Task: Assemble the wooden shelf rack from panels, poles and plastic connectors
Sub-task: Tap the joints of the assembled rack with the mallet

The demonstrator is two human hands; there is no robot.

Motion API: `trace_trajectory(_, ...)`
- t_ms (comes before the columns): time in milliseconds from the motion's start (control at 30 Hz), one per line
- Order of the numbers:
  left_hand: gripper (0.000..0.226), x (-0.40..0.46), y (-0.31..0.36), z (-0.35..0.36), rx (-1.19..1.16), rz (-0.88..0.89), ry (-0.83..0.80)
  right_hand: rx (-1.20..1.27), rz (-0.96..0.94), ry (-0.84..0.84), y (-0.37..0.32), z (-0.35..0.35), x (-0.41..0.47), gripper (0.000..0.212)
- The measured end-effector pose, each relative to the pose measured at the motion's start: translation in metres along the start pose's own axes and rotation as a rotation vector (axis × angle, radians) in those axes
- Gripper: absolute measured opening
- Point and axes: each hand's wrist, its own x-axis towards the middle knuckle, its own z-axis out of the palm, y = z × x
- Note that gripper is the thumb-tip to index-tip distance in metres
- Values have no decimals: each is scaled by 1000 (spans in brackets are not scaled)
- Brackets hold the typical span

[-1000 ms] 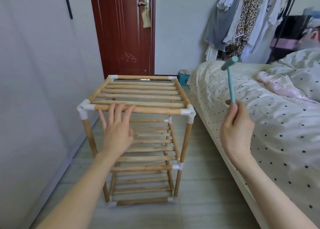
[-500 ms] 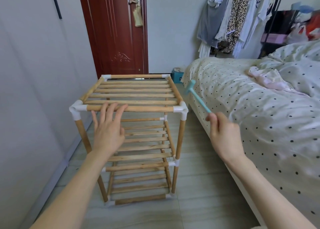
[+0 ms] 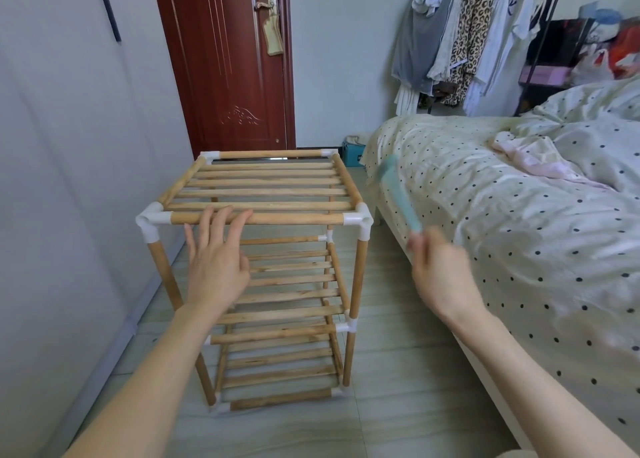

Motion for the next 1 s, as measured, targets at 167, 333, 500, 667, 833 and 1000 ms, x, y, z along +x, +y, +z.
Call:
trace_trajectory(167, 68, 1, 0, 1, -12, 2, 9, 193, -4, 284, -1, -4, 3, 34)
trace_trajectory(333, 67, 0, 1, 0, -19, 1, 19, -51, 83, -209, 5, 5, 0, 34)
trace_trajectory(500, 67, 0, 2, 0, -25, 4, 22, 146, 4, 306, -4, -7, 2, 33)
trace_trajectory(667, 67, -1, 2, 0, -25, 3, 20, -131, -7, -48, 9, 1, -2, 32)
trace_trajectory(833, 66, 0, 4, 0, -19, 2, 23, 98, -10, 236, -1, -6, 4, 36)
trace_trajectory(1000, 64, 1, 3, 1, -37, -11, 33, 81, -5, 183, 5, -5, 2, 39)
